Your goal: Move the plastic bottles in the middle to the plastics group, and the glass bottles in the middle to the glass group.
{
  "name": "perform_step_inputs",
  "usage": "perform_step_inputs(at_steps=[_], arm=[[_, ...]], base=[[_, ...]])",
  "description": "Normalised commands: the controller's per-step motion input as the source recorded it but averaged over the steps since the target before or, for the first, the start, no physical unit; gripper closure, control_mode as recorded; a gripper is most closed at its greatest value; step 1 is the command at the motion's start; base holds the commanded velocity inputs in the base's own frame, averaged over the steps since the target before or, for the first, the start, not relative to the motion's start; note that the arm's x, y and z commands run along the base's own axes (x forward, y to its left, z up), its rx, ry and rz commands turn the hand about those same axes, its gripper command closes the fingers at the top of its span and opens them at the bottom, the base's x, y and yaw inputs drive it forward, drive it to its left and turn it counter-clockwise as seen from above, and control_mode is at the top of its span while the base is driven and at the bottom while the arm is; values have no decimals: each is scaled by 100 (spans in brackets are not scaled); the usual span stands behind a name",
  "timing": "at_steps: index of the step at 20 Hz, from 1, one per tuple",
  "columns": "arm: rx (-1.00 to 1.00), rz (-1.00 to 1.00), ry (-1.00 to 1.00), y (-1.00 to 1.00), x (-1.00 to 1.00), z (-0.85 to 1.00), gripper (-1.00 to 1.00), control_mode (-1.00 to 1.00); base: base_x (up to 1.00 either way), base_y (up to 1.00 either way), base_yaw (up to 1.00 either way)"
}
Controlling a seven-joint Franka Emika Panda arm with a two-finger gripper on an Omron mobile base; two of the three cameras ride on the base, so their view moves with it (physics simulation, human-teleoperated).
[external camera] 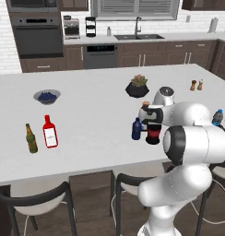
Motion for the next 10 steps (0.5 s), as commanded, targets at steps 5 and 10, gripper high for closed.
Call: perform_step_inputs(at_steps=[5,10], arm=[[0,0,0,0,-1,0,100,-100],[0,0,-4,0,-25,1,100,-100]], base=[[0,0,0],[0,0,0]])
